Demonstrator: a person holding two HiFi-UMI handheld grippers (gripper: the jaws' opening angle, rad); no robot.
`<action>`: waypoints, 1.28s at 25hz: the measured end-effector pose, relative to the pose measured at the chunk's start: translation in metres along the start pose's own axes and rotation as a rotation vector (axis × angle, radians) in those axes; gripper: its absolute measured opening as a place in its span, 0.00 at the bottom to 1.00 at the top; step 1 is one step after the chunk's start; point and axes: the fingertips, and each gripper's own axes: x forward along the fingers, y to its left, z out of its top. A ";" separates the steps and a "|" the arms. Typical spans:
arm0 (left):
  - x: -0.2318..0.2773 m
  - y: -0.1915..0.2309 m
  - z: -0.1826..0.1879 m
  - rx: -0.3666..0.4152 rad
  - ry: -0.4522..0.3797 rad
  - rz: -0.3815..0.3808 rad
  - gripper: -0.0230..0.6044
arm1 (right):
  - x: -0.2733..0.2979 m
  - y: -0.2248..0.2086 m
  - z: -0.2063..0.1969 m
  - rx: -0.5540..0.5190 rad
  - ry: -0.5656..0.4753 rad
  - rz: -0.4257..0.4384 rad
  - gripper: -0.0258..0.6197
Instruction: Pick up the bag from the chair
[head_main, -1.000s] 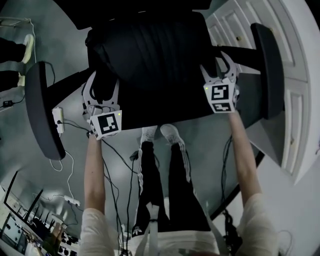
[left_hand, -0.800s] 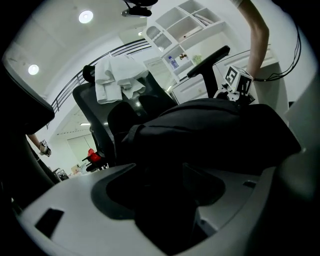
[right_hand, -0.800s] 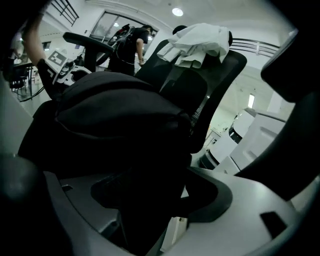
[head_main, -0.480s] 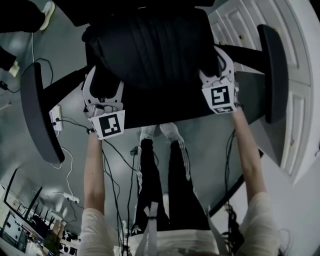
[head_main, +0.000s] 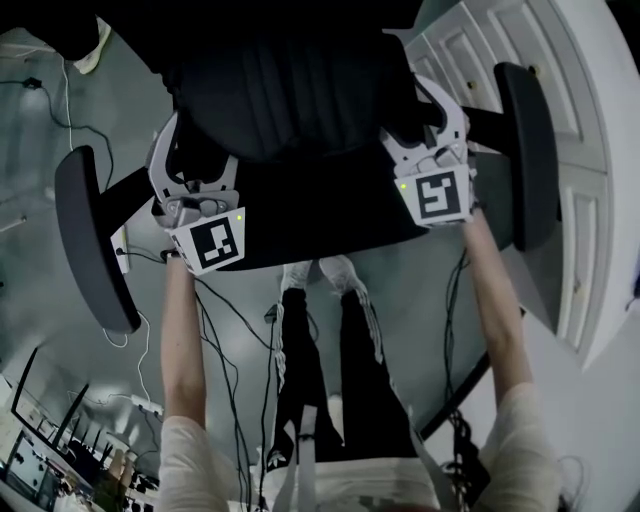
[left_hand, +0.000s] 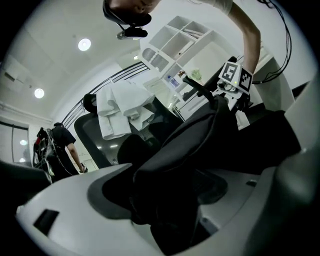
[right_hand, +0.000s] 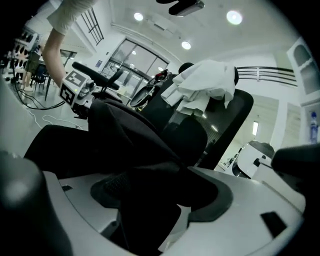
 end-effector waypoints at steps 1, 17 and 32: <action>0.004 0.007 0.004 0.014 0.000 0.008 0.54 | 0.002 -0.003 0.008 -0.024 -0.005 0.002 0.52; 0.044 0.040 0.033 0.059 -0.015 -0.062 0.33 | 0.028 -0.026 0.073 -0.223 0.013 0.141 0.41; 0.052 0.048 0.037 0.056 0.010 -0.030 0.10 | 0.032 -0.040 0.095 -0.316 -0.009 0.039 0.38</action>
